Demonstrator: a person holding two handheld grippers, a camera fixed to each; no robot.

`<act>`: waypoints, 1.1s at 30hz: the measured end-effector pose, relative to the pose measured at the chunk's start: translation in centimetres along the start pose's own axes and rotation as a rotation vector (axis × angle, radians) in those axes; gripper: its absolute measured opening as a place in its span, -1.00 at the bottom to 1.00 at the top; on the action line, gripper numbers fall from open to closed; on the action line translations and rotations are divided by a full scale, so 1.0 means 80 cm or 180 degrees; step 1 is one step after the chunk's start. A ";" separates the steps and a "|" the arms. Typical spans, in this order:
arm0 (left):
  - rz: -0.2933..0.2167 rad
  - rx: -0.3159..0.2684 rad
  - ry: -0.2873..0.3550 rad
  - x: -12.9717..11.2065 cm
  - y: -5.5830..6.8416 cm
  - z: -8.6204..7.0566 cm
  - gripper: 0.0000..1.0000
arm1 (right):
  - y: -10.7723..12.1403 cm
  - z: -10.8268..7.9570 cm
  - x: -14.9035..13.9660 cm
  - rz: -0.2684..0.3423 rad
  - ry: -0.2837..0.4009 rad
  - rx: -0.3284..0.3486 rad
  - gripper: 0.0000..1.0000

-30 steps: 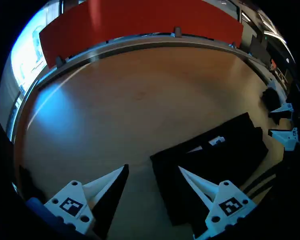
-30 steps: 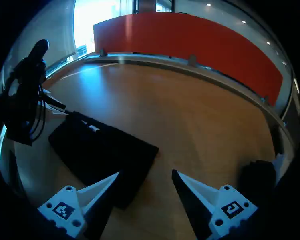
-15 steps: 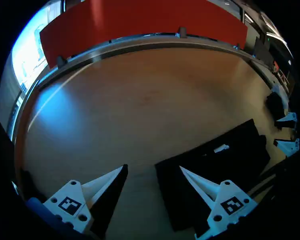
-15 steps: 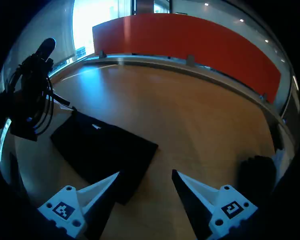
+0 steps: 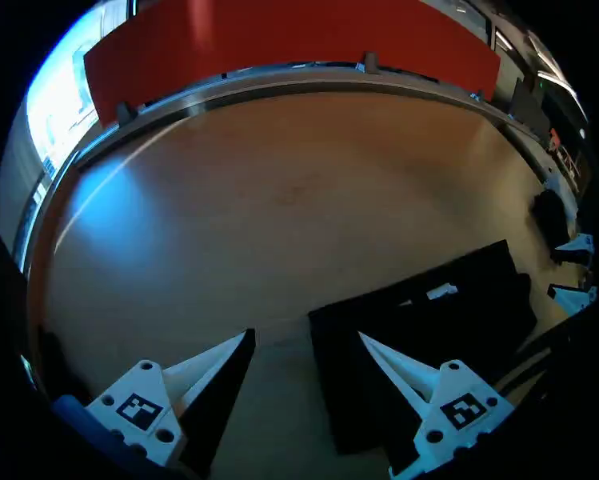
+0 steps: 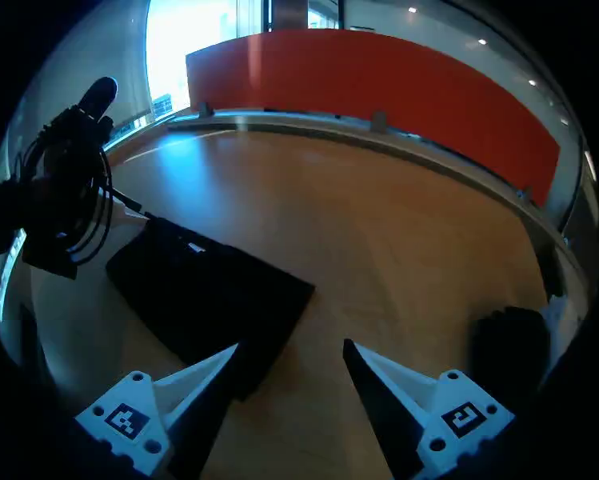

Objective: Fold towel

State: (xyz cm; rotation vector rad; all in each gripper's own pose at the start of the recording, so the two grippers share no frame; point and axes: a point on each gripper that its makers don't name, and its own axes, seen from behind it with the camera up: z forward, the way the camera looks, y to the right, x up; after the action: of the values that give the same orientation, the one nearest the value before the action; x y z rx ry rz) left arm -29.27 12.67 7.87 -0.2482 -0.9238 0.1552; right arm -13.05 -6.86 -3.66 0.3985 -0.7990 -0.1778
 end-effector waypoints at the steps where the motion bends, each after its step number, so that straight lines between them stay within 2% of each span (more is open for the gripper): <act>1: -0.0004 0.0005 0.0003 -0.002 -0.001 -0.002 0.73 | 0.000 0.000 0.000 0.0000 0.0002 0.0003 0.82; 4: -0.0026 0.0019 0.0016 -0.007 -0.003 -0.007 0.82 | -0.001 0.000 0.001 -0.0003 0.0008 0.0014 0.82; 9: -0.0123 0.0023 0.0067 -0.017 -0.004 -0.024 0.82 | -0.003 0.001 0.003 -0.0035 0.0016 0.0037 0.82; 18: -0.0356 0.0069 0.0079 -0.058 -0.012 -0.059 0.82 | -0.015 0.010 0.012 -0.0090 0.0041 0.0105 0.82; 33: -0.0913 0.0232 0.0119 -0.134 -0.035 -0.121 0.82 | -0.053 0.038 0.033 -0.0292 0.0057 0.0277 0.82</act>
State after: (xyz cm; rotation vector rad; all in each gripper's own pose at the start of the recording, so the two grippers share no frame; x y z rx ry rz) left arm -27.79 6.03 -5.20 -0.0495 -0.9048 -0.0802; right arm -13.50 -12.36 -1.73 0.5189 -0.7732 -0.2254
